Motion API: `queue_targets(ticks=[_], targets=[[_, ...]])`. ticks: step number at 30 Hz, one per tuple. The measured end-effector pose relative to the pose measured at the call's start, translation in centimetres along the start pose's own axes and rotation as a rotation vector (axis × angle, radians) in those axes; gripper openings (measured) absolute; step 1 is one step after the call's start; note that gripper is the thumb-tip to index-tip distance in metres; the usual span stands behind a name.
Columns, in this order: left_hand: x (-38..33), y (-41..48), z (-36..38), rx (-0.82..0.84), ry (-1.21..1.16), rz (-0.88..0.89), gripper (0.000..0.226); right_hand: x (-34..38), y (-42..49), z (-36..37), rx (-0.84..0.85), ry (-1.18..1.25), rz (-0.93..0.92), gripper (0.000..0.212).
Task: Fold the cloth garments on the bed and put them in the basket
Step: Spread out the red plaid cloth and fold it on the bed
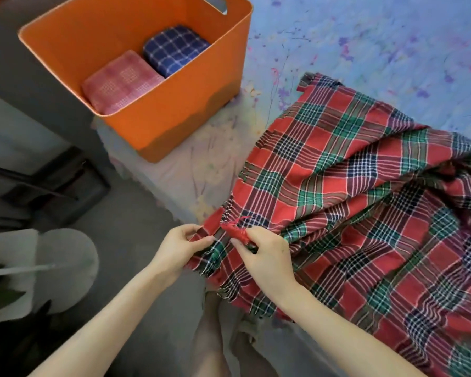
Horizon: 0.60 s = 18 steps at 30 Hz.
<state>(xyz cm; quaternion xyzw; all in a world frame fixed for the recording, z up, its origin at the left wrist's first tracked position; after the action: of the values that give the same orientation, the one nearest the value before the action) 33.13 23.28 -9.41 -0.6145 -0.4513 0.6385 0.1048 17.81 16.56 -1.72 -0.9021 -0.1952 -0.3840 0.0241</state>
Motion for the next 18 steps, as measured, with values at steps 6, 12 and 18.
queue_targets(ticks=[6,12,18], targets=[[-2.3,-2.7,0.8,0.118,-0.048,-0.001,0.023,0.4,-1.0,-0.3,-0.117,0.075,0.075,0.012],[-3.0,-3.7,1.7,0.050,0.006,0.046,0.026,-0.1,-1.9,0.2,-0.053,0.033,0.081,0.016],[-3.6,-4.3,3.3,0.129,0.096,0.086,0.042,-0.3,-2.1,1.0,0.104,0.070,0.111,0.019]])
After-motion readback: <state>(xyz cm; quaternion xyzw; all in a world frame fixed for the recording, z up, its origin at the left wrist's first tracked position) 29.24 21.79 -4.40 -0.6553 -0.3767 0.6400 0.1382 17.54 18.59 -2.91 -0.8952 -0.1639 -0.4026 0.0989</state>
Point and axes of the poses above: each hand's wrist, its own y-axis towards the middle knuckle, its own z-axis out of the palm, x = y × z, the point moved 6 cm from there along y, towards the middle knuckle, and after that the axes turned 10 degrees about -x, right-handed, at the moved point
